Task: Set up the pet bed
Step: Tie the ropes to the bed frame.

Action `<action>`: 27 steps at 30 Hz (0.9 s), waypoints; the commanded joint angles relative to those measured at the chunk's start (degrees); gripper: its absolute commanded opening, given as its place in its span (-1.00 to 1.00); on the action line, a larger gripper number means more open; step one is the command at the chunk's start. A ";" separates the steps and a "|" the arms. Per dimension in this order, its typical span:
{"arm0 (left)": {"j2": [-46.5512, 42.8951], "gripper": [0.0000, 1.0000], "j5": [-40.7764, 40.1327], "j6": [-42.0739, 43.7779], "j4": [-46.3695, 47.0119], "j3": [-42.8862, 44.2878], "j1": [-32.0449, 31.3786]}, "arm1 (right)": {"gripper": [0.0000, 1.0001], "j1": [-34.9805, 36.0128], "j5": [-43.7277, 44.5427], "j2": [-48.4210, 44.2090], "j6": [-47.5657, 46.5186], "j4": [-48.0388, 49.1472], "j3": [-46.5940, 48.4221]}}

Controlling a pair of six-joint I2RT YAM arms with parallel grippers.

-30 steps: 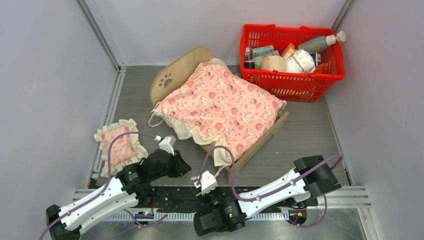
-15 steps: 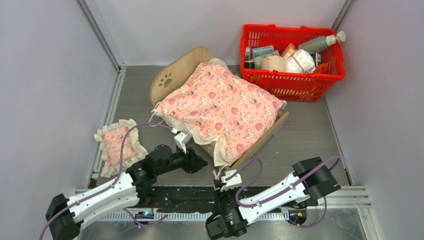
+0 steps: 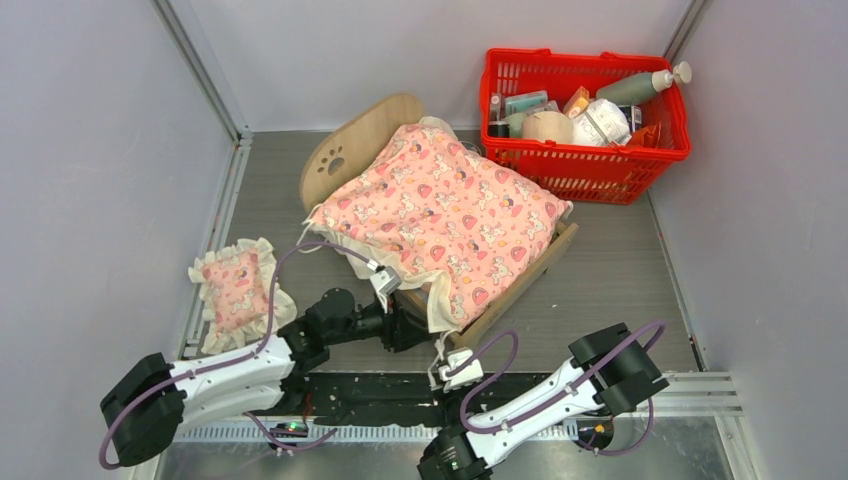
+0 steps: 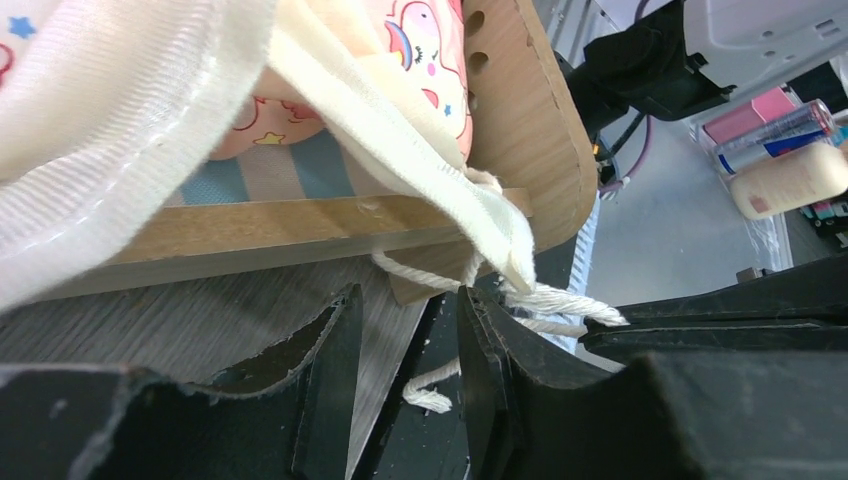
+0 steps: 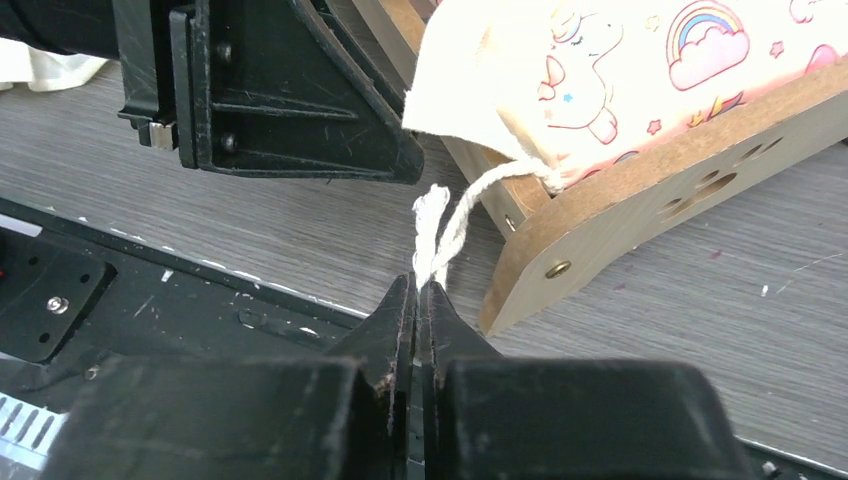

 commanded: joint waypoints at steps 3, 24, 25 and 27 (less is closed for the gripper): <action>2.81 -0.15 4.31 -0.40 10.50 0.00 -0.73 | -0.90 0.59 2.56 1.37 21.39 -8.04 3.24; 14.70 -0.16 1.19 -0.56 18.70 1.04 -5.95 | -0.90 0.59 0.10 1.67 21.53 -8.15 3.06; 14.79 -0.26 1.25 -0.56 18.80 1.06 -5.98 | -0.90 0.59 -0.22 1.63 21.54 -8.17 2.89; 14.40 -0.58 1.17 -0.77 18.83 0.84 -6.12 | -0.90 0.52 -0.84 1.62 21.40 -8.19 2.70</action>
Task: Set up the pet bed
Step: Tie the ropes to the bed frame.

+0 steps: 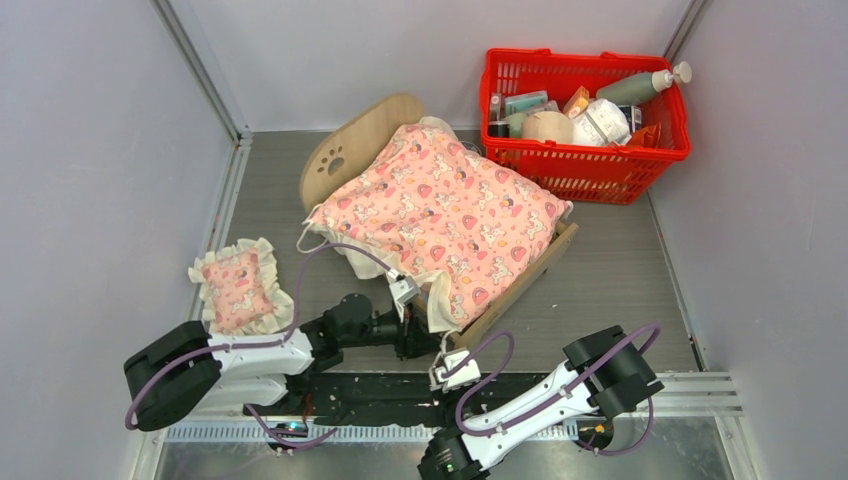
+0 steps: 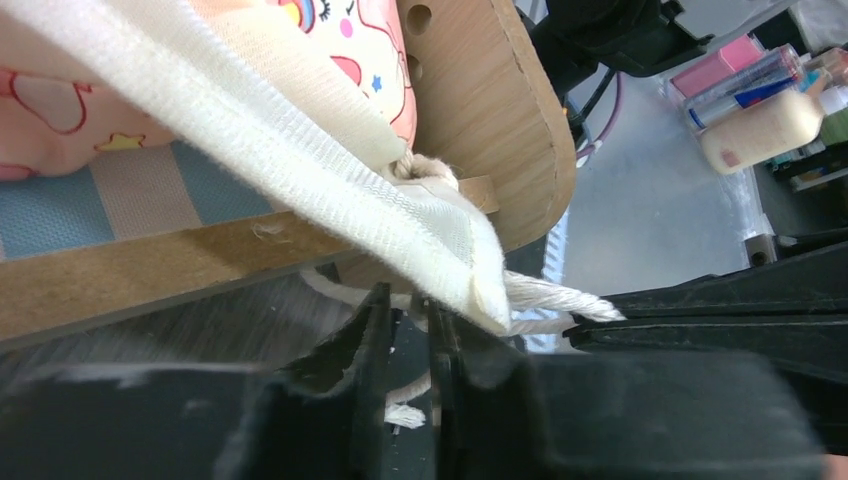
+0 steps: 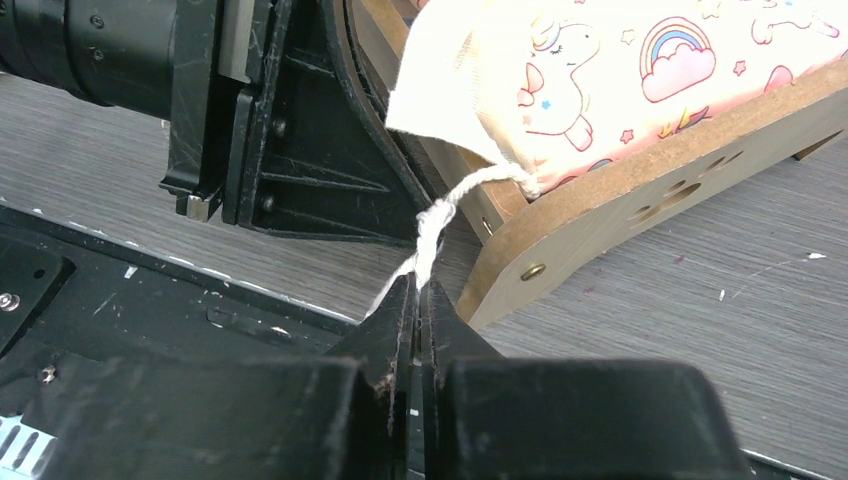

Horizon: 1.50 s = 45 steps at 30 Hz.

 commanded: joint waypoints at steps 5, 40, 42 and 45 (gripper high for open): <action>-6.15 -1.00 -3.54 -0.03 0.08 -0.14 -0.52 | -0.90 -0.29 -2.06 -0.29 18.76 -1.06 0.03; -16.96 -1.00 -3.34 -3.76 -2.15 -4.59 -0.51 | -0.90 -12.33 -3.94 -4.84 -16.09 19.59 -1.48; -17.41 -1.00 -3.43 -3.68 -2.78 -4.60 -0.50 | -0.90 -12.53 -4.44 -4.85 -16.44 19.60 -1.07; -17.49 -1.00 -3.42 -3.87 -2.80 -4.88 -0.46 | -0.90 -12.64 -4.81 -4.74 -15.37 18.77 -0.56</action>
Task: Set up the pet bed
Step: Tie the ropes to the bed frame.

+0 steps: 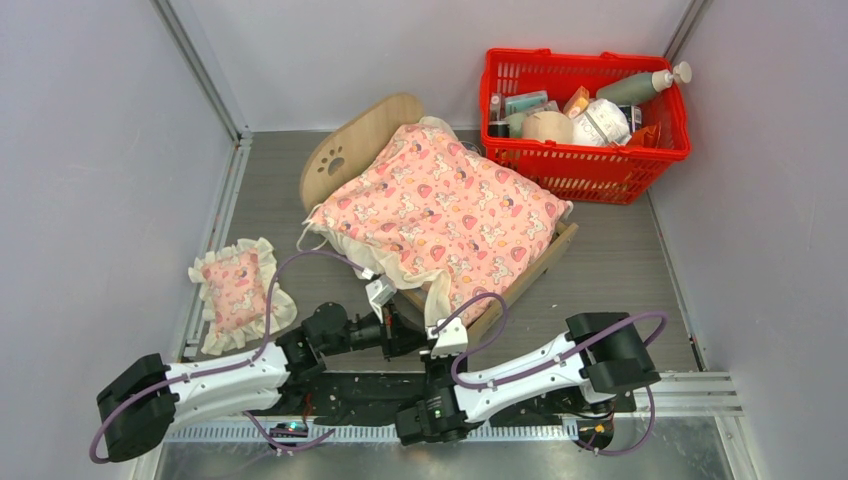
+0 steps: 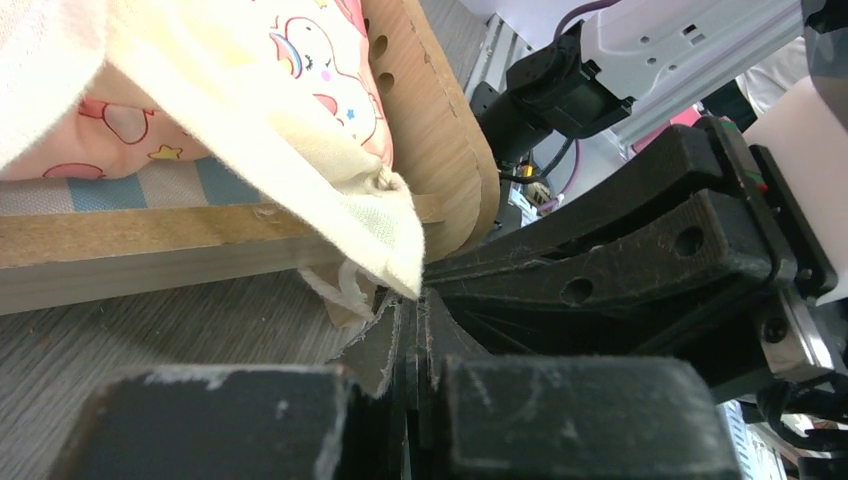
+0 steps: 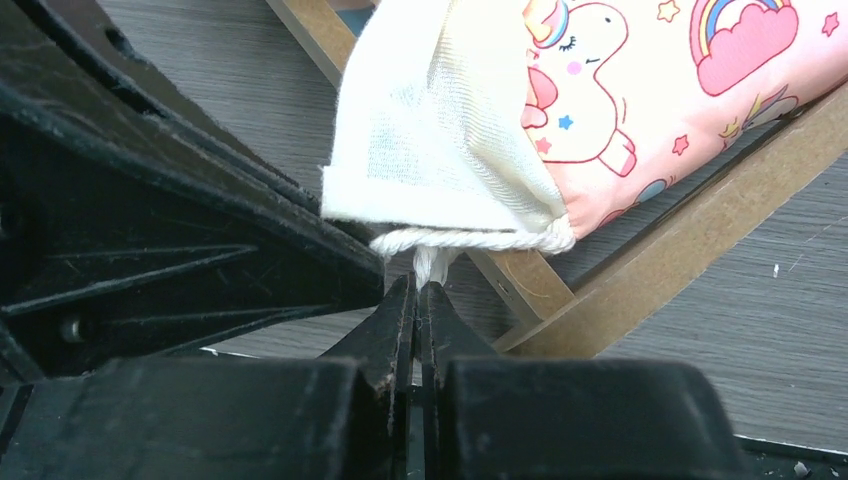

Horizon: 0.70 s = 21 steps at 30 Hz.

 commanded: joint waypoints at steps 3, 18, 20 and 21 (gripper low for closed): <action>-0.35 -1.00 1.23 -1.34 2.22 -1.01 -0.31 | -0.90 -0.68 0.39 -1.92 1.44 -1.58 1.51; -2.01 -0.52 -0.78 -5.43 -2.27 -0.75 -0.24 | -0.90 -1.12 10.76 -1.81 -12.80 6.03 -3.56; -4.07 -0.47 -3.72 -7.36 -5.67 -0.71 -0.13 | -0.90 -1.12 11.68 -2.10 -12.81 5.71 -4.31; -5.56 -0.42 -5.14 -8.12 -7.56 -0.71 -0.15 | -0.90 -1.12 11.88 -2.59 -12.27 5.68 -5.02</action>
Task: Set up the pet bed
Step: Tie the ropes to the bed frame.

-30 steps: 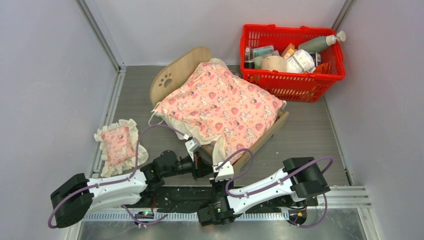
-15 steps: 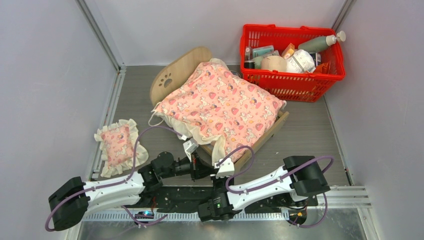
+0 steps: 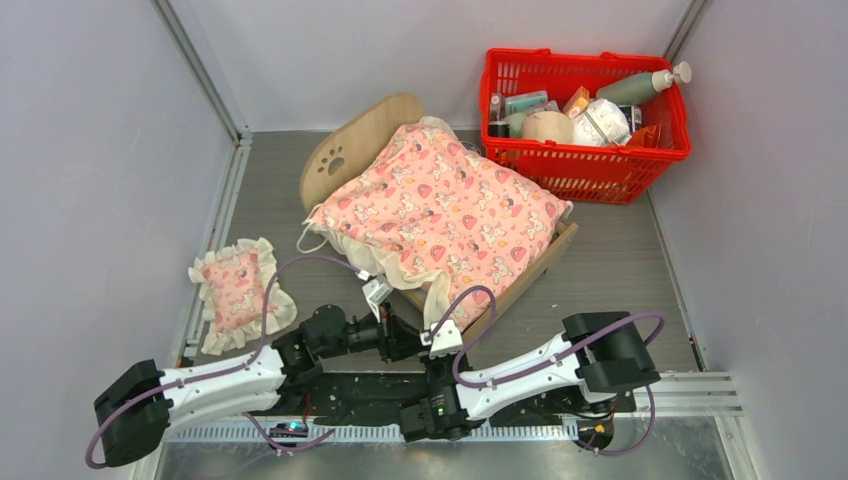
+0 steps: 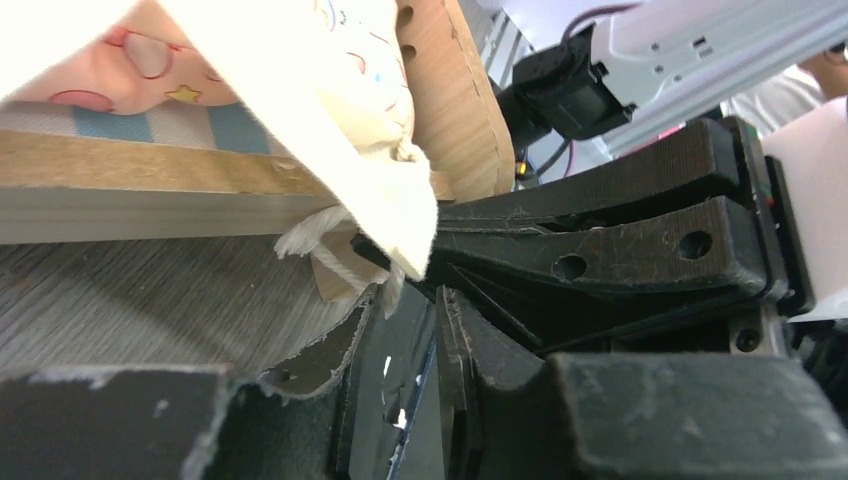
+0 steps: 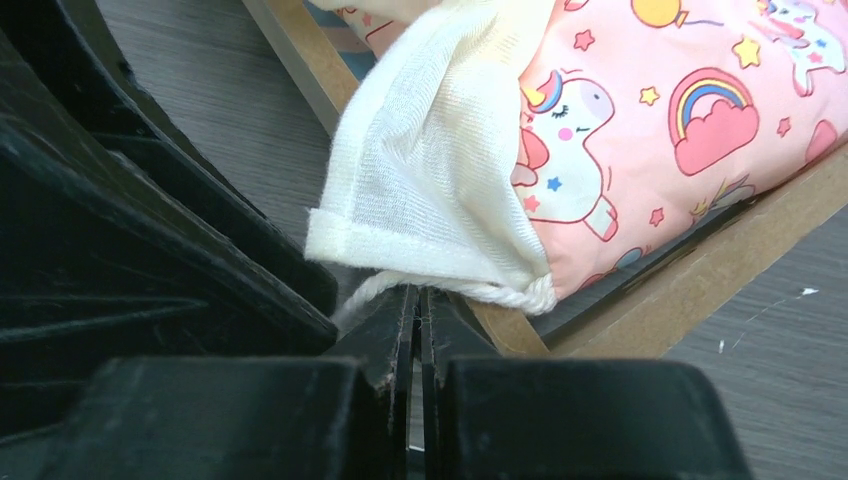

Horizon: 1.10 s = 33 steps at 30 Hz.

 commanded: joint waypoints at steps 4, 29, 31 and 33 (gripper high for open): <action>-12.02 -0.27 -12.87 -6.51 -15.27 0.98 0.33 | -0.90 -0.11 6.42 -3.28 -3.00 2.07 -2.85; 1.35 0.03 -0.64 -11.50 0.10 -0.13 10.24 | -0.90 -0.05 4.87 -6.48 -4.24 7.30 -5.61; 1.37 0.02 -1.33 -13.48 -0.25 -0.40 10.38 | -0.90 -0.05 4.16 -5.75 -4.61 8.37 -5.26; 1.75 0.02 0.01 -16.26 0.91 -0.41 10.97 | -0.90 -0.05 3.31 -4.97 -5.83 9.45 -4.85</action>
